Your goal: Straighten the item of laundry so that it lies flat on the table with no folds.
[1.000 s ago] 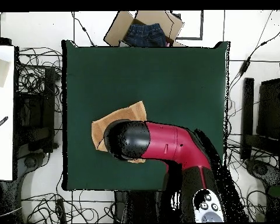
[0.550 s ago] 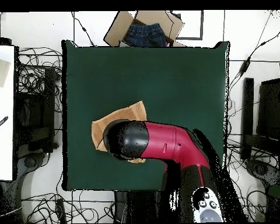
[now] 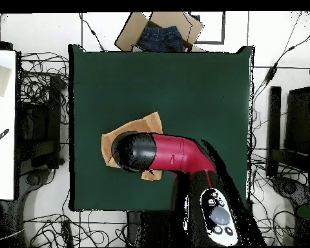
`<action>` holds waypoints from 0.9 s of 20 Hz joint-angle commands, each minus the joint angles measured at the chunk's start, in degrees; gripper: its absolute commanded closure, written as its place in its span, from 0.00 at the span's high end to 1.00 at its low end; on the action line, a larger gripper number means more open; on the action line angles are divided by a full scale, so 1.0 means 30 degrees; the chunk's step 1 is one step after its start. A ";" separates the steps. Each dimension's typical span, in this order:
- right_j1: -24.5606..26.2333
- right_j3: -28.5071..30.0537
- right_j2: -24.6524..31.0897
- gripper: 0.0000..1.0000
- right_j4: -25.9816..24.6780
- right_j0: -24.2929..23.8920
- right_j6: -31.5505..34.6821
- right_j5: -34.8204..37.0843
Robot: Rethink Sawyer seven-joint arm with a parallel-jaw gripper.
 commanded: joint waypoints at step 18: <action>0.3443 0.0842 -0.0866 1.00 -0.1765 0.0659 0.3082 -0.4984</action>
